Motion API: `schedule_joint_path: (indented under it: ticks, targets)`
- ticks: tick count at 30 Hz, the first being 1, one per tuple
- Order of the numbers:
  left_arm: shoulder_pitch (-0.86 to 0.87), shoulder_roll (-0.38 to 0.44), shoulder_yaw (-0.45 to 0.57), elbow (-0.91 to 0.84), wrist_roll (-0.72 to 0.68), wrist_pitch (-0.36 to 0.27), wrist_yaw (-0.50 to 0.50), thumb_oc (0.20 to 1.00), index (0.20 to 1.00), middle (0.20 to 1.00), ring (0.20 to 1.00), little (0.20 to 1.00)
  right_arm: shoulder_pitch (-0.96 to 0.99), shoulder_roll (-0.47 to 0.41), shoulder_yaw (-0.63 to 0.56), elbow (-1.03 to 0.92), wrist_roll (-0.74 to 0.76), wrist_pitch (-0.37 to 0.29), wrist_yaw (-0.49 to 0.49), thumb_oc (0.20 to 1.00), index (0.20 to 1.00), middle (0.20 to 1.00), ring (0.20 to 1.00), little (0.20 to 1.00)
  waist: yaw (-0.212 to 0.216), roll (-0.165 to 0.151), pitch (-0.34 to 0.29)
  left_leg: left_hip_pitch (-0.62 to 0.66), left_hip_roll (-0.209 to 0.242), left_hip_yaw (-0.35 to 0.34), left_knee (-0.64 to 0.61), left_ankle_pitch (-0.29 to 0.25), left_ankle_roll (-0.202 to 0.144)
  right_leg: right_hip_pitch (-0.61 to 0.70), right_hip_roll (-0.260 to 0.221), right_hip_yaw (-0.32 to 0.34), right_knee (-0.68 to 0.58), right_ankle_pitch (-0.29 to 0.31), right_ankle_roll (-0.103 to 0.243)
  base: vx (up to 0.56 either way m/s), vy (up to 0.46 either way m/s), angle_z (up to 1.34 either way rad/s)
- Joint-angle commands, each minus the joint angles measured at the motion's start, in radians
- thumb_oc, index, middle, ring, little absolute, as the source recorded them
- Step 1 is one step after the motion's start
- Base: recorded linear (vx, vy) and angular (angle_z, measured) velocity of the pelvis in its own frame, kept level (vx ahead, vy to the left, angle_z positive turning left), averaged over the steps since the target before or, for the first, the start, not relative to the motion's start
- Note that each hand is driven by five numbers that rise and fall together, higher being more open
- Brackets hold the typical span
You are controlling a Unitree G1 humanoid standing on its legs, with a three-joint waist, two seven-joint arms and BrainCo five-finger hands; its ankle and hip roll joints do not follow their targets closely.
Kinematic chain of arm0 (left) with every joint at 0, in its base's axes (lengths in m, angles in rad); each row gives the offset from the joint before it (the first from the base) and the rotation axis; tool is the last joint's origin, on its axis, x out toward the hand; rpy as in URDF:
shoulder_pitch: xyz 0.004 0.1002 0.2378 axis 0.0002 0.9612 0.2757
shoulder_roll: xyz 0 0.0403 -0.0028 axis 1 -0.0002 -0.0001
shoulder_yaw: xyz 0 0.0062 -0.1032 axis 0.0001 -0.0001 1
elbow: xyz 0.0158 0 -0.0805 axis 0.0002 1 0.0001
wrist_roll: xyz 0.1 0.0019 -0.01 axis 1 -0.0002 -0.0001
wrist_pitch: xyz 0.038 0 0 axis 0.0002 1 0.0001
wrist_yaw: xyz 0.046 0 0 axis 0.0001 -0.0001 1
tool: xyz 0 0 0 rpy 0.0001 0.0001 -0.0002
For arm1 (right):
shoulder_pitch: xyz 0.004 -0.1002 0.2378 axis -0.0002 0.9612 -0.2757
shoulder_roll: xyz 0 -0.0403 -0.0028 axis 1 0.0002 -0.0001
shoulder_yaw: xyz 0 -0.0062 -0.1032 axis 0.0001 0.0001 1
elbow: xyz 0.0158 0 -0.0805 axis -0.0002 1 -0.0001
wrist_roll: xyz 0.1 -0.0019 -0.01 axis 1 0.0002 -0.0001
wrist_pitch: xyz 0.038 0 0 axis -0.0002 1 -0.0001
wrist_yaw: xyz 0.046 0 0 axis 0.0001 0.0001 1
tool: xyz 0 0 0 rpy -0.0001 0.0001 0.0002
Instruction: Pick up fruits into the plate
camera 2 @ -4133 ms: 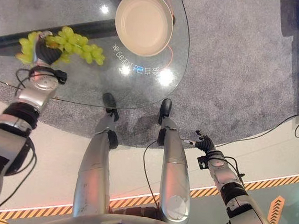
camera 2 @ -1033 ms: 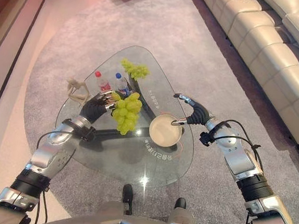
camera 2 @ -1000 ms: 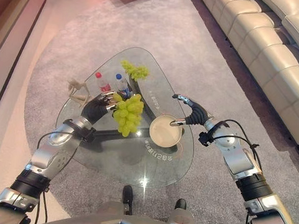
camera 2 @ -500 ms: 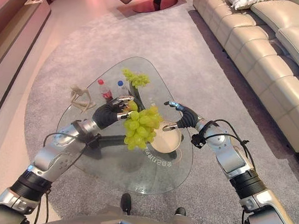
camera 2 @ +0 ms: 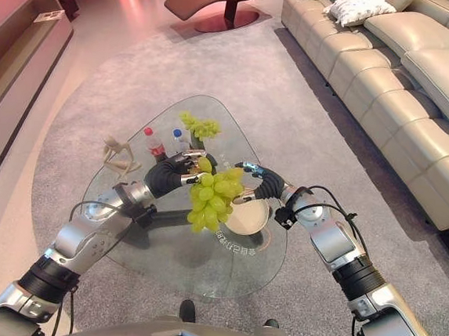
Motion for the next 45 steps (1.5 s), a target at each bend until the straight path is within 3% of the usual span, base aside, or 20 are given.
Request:
schedule_joint_path:
  ticks: [1,6,27,33,36,40,45]
  targets:
    - [-0.117,0.007,-0.011,-0.057,-0.062,-0.084,0.001,0.200,0.200,0.200,0.200,0.200,-0.097,0.026,0.025,-0.041,0.034,-0.011,0.009,1.000,1.000,1.000,1.000,1.000,0.011,-0.037,-0.039,0.031,0.054,0.037,0.024,-0.089,-0.024,-0.025,-0.089,-0.021,0.025,0.047,0.041,0.00,0.000,0.00]
    - [-0.146,-0.002,-0.021,-0.061,-0.053,-0.094,0.009,0.200,0.200,0.200,0.200,0.200,-0.116,0.046,0.045,-0.035,0.051,0.043,0.037,1.000,1.000,1.000,1.000,1.000,0.007,-0.040,-0.043,0.034,0.054,0.037,0.023,-0.090,-0.024,-0.022,-0.085,-0.016,0.029,0.041,0.038,0.00,0.000,0.00]
    - [-0.199,-0.076,-0.081,-0.046,-0.093,-0.058,-0.020,0.200,0.200,0.200,0.200,0.200,-0.140,0.137,0.100,-0.019,0.106,0.115,0.049,1.000,1.000,1.000,1.000,1.000,-0.006,-0.045,-0.051,0.046,0.060,0.051,0.020,-0.089,-0.024,-0.015,-0.081,-0.004,0.025,0.041,0.034,0.00,0.000,-0.02]
    - [-0.186,-0.108,-0.089,-0.029,-0.117,-0.076,-0.022,0.200,0.200,0.200,0.200,0.200,-0.131,0.174,0.099,-0.016,0.184,0.134,0.037,1.000,1.000,1.000,1.000,1.000,-0.005,-0.048,-0.048,0.051,0.064,0.061,0.021,-0.090,-0.025,-0.013,-0.085,-0.008,0.023,0.045,0.036,0.00,0.000,0.00]
    - [-0.166,-0.126,-0.081,-0.028,-0.111,-0.083,-0.019,0.200,0.200,0.200,0.200,0.200,-0.099,0.216,0.090,0.000,0.345,0.176,0.007,1.000,1.000,1.000,1.000,1.000,-0.001,-0.048,-0.048,0.051,0.067,0.060,0.021,-0.089,-0.027,-0.012,-0.087,-0.011,0.021,0.048,0.037,0.01,-0.004,-0.01]
    - [-0.142,-0.123,-0.080,-0.033,-0.117,-0.088,-0.032,0.200,0.200,0.200,0.200,0.200,-0.067,0.261,0.076,0.042,0.444,0.123,-0.055,1.000,1.000,1.000,1.000,1.000,0.008,-0.043,-0.049,0.048,0.068,0.057,0.024,-0.087,-0.027,-0.011,-0.089,-0.018,0.022,0.047,0.036,0.00,0.000,0.00]
    - [-0.117,-0.117,-0.061,-0.032,-0.129,-0.098,-0.032,0.200,0.200,0.200,0.200,0.200,-0.037,0.305,0.054,0.076,0.498,0.069,-0.058,1.000,1.000,1.000,1.000,1.000,0.017,-0.037,-0.050,0.047,0.067,0.055,0.025,-0.088,-0.026,-0.009,-0.093,-0.030,0.026,0.044,0.035,0.00,0.000,0.00]
